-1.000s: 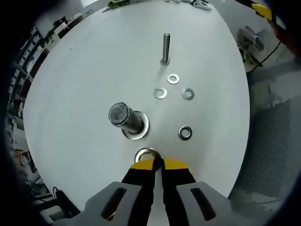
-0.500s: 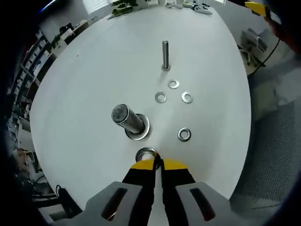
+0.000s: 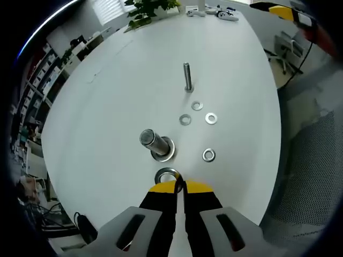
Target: Place the washer onto the threaded stud by aligning its center hole with the stud, sliding it down to the base, and recovering from edge contact or off-axis alignment until the washer reaches the visible bottom stop.
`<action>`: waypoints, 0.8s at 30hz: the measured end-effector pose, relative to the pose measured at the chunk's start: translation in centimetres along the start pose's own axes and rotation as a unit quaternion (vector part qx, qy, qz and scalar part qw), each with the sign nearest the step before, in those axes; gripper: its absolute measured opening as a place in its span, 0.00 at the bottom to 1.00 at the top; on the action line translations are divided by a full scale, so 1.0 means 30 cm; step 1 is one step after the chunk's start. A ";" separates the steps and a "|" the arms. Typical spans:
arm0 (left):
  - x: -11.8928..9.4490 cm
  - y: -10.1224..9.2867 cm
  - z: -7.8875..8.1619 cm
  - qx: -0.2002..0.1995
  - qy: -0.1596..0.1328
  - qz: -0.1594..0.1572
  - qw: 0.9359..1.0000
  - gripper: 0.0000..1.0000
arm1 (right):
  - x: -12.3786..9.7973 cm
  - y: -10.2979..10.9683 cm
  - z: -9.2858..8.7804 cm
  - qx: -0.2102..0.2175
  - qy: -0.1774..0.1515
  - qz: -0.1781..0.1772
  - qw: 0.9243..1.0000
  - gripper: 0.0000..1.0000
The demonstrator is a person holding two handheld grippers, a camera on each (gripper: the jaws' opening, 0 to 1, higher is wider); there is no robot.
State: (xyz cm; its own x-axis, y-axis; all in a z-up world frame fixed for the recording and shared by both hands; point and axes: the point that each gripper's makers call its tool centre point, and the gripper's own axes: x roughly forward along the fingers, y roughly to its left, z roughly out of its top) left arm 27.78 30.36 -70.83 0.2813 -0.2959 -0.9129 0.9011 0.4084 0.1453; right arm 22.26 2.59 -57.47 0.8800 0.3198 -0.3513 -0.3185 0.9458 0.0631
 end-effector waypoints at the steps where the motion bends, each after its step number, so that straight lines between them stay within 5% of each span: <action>1: -0.008 0.005 0.005 0.001 -0.004 0.004 1.000 0.01 | 0.000 0.000 0.000 0.000 0.000 0.000 1.000 0.48; 9: -0.051 0.026 0.041 0.011 -0.022 0.021 0.999 0.01 | -0.001 -0.003 0.000 0.006 -0.001 -0.001 1.000 0.49; 16: -0.081 0.052 0.139 0.032 -0.049 0.034 0.998 0.01 | -0.002 0.003 0.003 0.006 -0.002 0.001 1.000 0.49; 24: -0.054 0.054 0.195 0.046 -0.040 0.023 0.998 0.01 | -0.004 -0.001 0.008 0.012 -0.005 0.000 1.000 0.49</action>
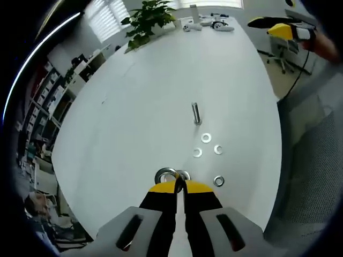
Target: Place the washer onto the threaded stud by aligning its center hole with the stud, sliding it down to the base, and recovering from edge contact or off-axis alignment until the washer reaches the visible bottom stop.
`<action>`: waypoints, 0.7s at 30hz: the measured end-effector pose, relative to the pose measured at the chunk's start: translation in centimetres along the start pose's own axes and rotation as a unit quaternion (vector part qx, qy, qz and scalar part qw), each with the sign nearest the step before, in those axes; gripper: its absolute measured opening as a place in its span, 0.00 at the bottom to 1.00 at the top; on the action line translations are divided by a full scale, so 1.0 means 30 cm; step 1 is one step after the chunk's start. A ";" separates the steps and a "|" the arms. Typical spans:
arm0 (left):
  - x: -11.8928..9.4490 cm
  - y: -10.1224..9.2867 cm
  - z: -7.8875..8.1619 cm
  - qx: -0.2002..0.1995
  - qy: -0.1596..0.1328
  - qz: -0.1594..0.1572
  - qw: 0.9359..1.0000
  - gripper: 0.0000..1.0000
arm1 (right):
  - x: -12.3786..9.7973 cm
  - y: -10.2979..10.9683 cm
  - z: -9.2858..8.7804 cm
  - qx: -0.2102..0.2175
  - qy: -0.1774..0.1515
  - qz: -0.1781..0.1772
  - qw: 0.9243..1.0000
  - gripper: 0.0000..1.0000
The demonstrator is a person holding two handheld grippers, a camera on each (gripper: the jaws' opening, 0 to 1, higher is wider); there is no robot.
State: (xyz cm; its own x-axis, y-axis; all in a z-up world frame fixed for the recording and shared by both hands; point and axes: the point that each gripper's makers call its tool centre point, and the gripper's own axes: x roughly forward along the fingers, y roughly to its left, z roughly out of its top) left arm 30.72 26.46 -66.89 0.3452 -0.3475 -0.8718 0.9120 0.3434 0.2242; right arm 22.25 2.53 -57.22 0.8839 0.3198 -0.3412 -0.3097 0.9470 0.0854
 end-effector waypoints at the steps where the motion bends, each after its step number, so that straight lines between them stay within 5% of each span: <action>1: 0.006 -0.002 0.002 0.000 0.002 -0.003 1.000 0.01 | -0.001 -0.002 0.000 0.000 0.000 0.000 1.000 0.49; 21: 0.023 -0.004 -0.019 0.041 0.044 -0.002 0.998 0.02 | -0.001 -0.002 0.005 0.010 -0.005 0.002 1.000 0.49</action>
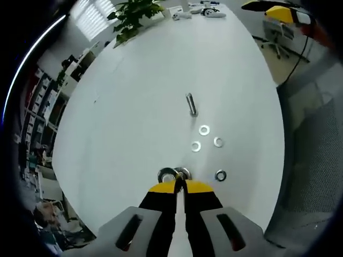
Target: Place the washer onto the threaded stud by aligning its center hole with the stud, sliding it down to the base, and recovering from edge contact or off-axis alignment until the washer reaches the visible bottom stop.
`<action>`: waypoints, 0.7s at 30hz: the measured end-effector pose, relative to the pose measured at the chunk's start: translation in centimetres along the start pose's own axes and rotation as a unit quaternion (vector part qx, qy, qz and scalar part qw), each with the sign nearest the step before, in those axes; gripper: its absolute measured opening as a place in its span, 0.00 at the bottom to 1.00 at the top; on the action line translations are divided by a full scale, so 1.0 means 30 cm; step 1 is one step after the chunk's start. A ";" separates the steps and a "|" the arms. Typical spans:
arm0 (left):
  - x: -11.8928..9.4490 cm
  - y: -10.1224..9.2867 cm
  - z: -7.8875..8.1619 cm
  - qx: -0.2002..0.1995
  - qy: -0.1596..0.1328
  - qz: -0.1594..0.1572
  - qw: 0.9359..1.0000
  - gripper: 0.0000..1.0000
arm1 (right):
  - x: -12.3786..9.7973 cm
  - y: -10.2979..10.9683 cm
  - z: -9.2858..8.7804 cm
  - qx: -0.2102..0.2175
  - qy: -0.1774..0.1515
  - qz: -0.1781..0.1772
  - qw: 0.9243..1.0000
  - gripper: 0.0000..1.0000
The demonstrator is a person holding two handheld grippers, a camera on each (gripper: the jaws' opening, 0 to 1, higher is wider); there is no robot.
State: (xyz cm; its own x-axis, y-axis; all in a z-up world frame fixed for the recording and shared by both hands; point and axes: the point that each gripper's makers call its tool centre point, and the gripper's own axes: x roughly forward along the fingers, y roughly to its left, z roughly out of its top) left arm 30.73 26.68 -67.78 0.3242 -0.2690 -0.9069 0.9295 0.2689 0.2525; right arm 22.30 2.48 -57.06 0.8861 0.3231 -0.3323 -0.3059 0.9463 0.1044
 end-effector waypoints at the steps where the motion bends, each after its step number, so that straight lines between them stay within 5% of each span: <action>1: 0.000 0.000 0.000 -0.001 0.000 0.000 1.000 0.02 | 0.000 0.001 0.000 0.000 0.000 0.000 1.000 0.49; 21: -0.012 -0.001 0.016 -0.080 -0.034 -0.003 0.996 0.04 | -0.001 0.007 -0.002 -0.001 0.000 0.004 1.000 0.49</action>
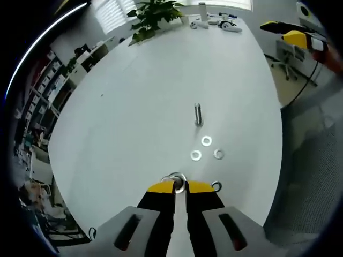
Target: Place the washer onto the threaded stud by aligning its center hole with the stud, sliding it down to the base, and recovering from edge contact or off-axis alignment until the washer reaches the visible bottom stop.
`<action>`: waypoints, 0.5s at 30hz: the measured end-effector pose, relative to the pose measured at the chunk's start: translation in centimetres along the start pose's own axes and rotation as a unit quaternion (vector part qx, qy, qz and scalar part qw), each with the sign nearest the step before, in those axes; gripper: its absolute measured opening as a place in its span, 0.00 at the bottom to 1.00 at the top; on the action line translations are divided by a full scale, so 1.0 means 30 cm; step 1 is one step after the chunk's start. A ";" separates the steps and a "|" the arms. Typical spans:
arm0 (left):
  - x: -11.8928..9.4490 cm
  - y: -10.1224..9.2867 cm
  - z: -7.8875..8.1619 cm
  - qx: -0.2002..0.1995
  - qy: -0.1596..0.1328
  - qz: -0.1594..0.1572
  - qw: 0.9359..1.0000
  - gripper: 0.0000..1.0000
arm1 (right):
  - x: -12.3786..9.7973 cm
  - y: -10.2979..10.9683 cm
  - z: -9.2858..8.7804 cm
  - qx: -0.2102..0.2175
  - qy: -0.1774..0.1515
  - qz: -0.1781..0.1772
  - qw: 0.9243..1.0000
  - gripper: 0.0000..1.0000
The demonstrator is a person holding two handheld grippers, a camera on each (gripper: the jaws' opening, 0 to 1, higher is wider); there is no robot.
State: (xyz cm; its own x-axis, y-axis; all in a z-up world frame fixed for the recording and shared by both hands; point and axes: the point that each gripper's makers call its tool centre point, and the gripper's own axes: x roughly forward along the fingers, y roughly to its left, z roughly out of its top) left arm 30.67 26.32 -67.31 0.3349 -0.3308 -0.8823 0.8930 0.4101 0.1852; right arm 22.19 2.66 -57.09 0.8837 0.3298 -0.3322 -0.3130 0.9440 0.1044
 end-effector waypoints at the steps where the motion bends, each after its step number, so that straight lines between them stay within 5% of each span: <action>1: -0.001 0.001 -0.001 0.000 0.000 0.001 1.000 0.04 | 0.000 0.000 0.001 0.000 -0.001 0.000 1.000 0.49; 15: -0.024 -0.048 -0.013 -0.026 -0.001 -0.006 1.000 0.06 | 0.001 0.017 0.014 -0.002 -0.007 0.008 1.000 0.49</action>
State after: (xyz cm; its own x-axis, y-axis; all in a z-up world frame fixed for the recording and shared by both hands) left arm 29.03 26.29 -67.12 0.3258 -0.3374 -0.8832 0.8797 0.4504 0.1524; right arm 22.21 3.17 -56.64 0.8829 0.3458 -0.3175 -0.3293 0.9382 0.1061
